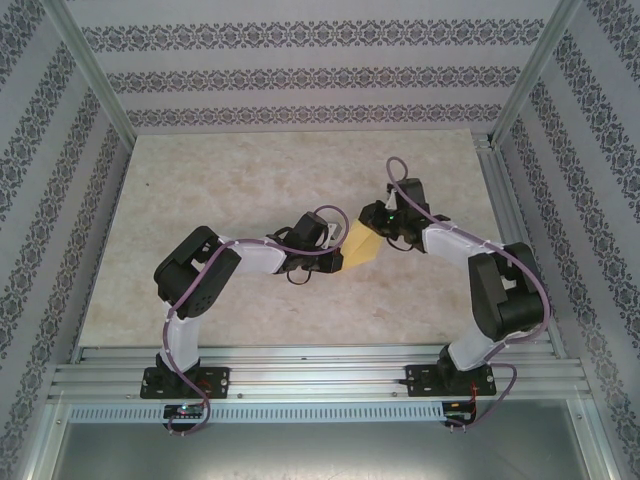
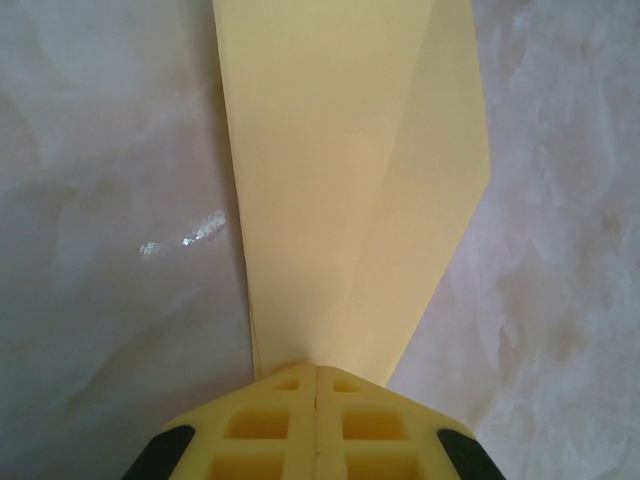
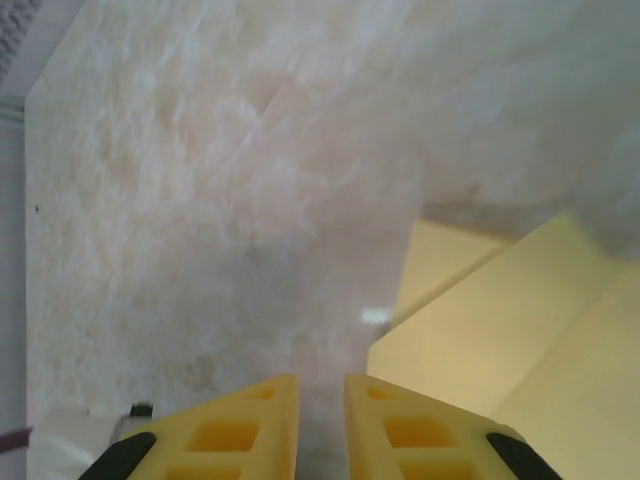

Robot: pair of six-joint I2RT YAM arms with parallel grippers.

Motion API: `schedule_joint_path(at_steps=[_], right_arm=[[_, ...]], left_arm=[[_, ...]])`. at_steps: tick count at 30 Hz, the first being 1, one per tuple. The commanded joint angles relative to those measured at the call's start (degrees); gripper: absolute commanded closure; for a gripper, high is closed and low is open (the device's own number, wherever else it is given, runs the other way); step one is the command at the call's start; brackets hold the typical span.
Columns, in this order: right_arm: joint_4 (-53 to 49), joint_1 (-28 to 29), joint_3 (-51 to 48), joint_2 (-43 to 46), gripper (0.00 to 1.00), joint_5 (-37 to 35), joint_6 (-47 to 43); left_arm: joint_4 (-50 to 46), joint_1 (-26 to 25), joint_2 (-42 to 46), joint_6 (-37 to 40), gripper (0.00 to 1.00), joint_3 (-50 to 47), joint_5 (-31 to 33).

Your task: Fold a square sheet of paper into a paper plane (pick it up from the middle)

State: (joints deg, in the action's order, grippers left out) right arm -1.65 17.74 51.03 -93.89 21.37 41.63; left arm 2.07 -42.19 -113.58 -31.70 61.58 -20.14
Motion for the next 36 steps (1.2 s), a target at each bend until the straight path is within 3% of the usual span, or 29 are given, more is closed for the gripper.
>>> schedule_joint_path(at_steps=[1,6,13,26,36], right_arm=[[4.7,2.5,-1.9,-3.8,0.82,2.2,4.4],[7.5,4.9,-1.5,-8.8,0.85,3.0,6.3],[6.4,4.1,-3.3,-10.2,0.86,0.6,6.2],[4.9,3.4,-5.2,-14.2,0.86,0.1,5.8],[3.9,3.8,-4.8,-16.1,0.86,-0.4,6.2]], left_arm=[[-10.9,-1.5,-2.3,1.5,0.94,-1.7,1.6],[-11.2,-1.5,-2.2,1.6,0.94,-1.4,1.8],[-11.3,-1.5,-1.3,1.5,0.94,-1.1,1.8],[-8.9,-1.5,4.4,1.2,0.80,2.3,-2.7],[-10.4,-2.2,2.4,1.4,0.82,4.2,-3.5]])
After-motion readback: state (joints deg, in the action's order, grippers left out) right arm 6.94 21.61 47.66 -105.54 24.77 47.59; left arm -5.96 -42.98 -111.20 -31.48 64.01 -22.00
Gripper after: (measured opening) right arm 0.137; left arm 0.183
